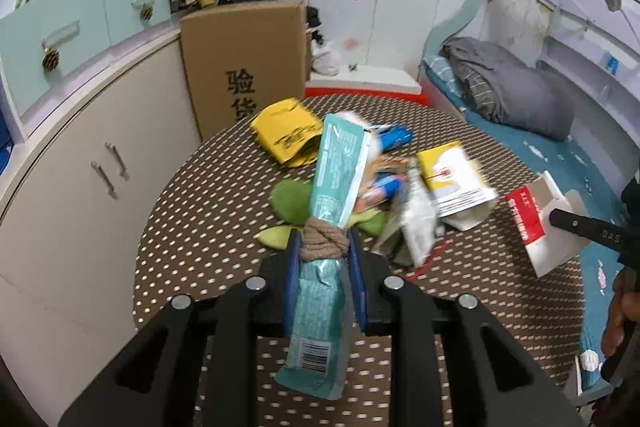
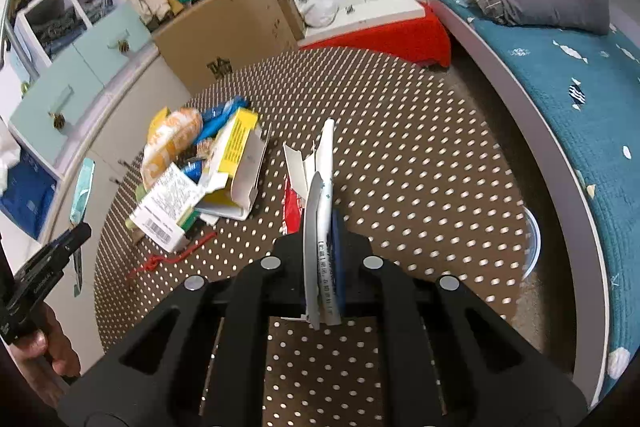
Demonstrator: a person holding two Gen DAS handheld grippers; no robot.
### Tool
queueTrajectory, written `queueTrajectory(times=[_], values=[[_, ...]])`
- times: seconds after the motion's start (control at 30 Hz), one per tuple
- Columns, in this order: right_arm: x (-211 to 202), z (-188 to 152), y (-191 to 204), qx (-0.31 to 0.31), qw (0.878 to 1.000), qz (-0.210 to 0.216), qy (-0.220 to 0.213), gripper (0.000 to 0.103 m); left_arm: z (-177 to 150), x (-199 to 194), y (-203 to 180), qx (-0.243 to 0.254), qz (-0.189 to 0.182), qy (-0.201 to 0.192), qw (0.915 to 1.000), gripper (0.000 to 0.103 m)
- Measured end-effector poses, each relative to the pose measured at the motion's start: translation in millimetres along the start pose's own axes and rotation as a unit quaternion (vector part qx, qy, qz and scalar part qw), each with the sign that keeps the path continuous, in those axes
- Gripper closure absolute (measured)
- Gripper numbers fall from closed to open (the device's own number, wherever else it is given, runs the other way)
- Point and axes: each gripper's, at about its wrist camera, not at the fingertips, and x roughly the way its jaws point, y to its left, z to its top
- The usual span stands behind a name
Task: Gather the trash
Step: 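Carry both items to the blue bin while the right tool opens, dropping the paper box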
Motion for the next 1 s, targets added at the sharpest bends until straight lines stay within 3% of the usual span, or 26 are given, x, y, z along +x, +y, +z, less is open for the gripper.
queueTrajectory(times=[0.2,0.3,0.43,0.53,0.7,1.0], values=[[-37,19,-29,0.020,0.999,0.010,-0.045,0.093,18,-7,-41,0.009,-0.042,-0.018,0.9989,0.081],[-56,34,-50,0.025,0.997,-0.002,-0.072,0.093,28,-4,-68,0.018,-0.059,-0.024,0.9978,0.081],[-64,48,-105,0.056,0.994,-0.040,-0.086,0.093,37,4,-107,0.035,-0.093,-0.018,0.9949,0.081],[-49,49,-157,0.089,0.992,-0.069,-0.064,0.093,39,14,-140,0.053,-0.116,-0.007,0.9919,0.081],[11,31,-240,0.156,0.983,-0.096,0.003,0.093,39,32,-180,0.077,-0.136,0.013,0.9875,0.081],[99,7,-318,0.221,0.967,-0.100,0.077,0.093,39,65,-222,0.110,-0.143,0.047,0.9824,0.081]])
